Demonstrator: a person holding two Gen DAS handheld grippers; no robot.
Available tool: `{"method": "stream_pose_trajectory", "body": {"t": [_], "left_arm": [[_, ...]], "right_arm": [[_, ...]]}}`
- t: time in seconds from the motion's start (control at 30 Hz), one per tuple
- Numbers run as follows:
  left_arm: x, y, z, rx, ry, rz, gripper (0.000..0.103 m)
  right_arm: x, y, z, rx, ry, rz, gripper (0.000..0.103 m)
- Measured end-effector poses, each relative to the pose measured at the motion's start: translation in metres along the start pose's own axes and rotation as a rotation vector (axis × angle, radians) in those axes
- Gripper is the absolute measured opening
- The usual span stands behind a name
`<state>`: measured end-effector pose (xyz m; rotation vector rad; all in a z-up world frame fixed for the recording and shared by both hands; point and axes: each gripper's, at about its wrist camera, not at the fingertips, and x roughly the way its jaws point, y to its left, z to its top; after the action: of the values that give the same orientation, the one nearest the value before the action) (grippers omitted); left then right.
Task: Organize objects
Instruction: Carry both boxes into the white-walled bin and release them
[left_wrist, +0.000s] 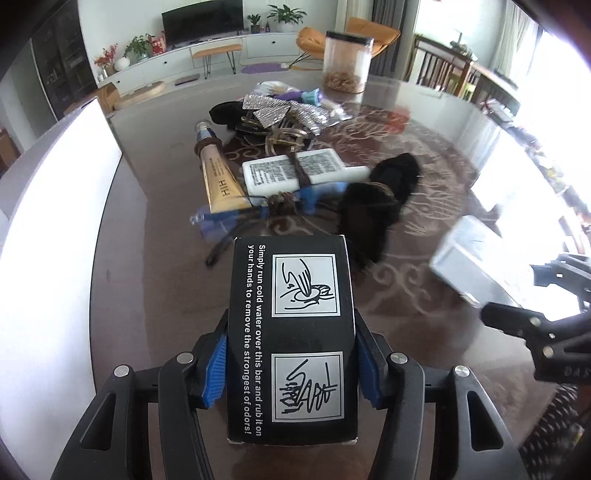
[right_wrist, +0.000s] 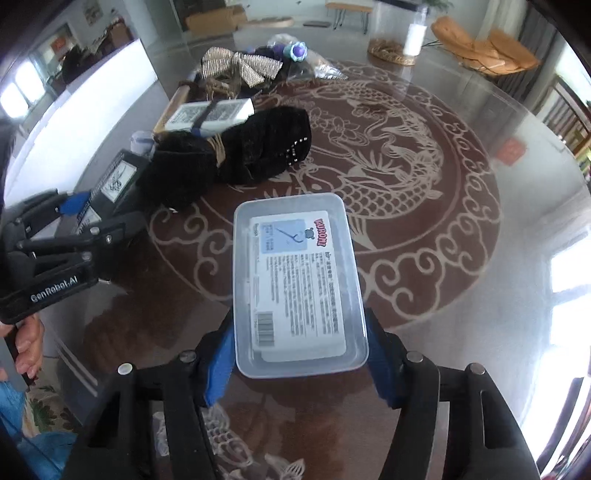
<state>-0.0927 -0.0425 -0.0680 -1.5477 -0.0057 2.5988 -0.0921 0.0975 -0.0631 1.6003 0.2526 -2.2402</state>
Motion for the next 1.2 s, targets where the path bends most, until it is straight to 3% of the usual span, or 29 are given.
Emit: {"method": "stream_pose_trajectory", "body": {"t": [0.13, 0.23, 0.37, 0.5, 0.6, 0.67, 0.8, 0.9, 1.0, 1.1, 1.17, 1.2], "left_arm": [[-0.062, 0.012, -0.022, -0.036, -0.078, -0.093, 0.057], [-0.105, 0.041, -0.027, -0.077, -0.133, -0.083, 0.057], [-0.154, 0.101, -0.036, -0.184, -0.181, -0.049, 0.057], [-0.199, 0.159, -0.048, -0.253, -0.234, 0.092, 0.057], [-0.205, 0.195, -0.060, -0.306, -0.224, 0.201, 0.057], [-0.196, 0.221, -0.072, -0.341, -0.181, 0.237, 0.058], [-0.158, 0.252, -0.088, -0.373, -0.025, 0.396, 0.059], [-0.150, 0.256, -0.097, -0.377, -0.003, 0.457, 0.059], [-0.156, 0.245, -0.094, -0.387, -0.050, 0.417, 0.059], [-0.165, 0.211, -0.080, -0.360, -0.126, 0.299, 0.059], [-0.168, 0.170, -0.064, -0.289, -0.167, 0.197, 0.070], [-0.168, 0.155, -0.057, -0.256, -0.181, 0.160, 0.083]], "right_arm": [[-0.035, 0.021, -0.004, -0.008, -0.067, 0.060, 0.062], [-0.058, 0.053, 0.004, -0.056, -0.130, 0.104, 0.062], [-0.095, 0.095, 0.013, -0.078, -0.232, 0.229, 0.062], [-0.127, 0.151, 0.028, -0.100, -0.331, 0.387, 0.062], [-0.139, 0.204, 0.047, -0.146, -0.366, 0.501, 0.062], [-0.133, 0.243, 0.057, -0.190, -0.347, 0.533, 0.062], [-0.094, 0.309, 0.062, -0.257, -0.272, 0.544, 0.063], [-0.077, 0.313, 0.054, -0.235, -0.249, 0.565, 0.070], [-0.081, 0.276, 0.045, -0.189, -0.326, 0.524, 0.086], [-0.086, 0.219, 0.033, -0.151, -0.436, 0.376, 0.100], [-0.080, 0.178, 0.018, -0.122, -0.481, 0.209, 0.103], [-0.071, 0.159, 0.011, -0.104, -0.479, 0.102, 0.103]]}}
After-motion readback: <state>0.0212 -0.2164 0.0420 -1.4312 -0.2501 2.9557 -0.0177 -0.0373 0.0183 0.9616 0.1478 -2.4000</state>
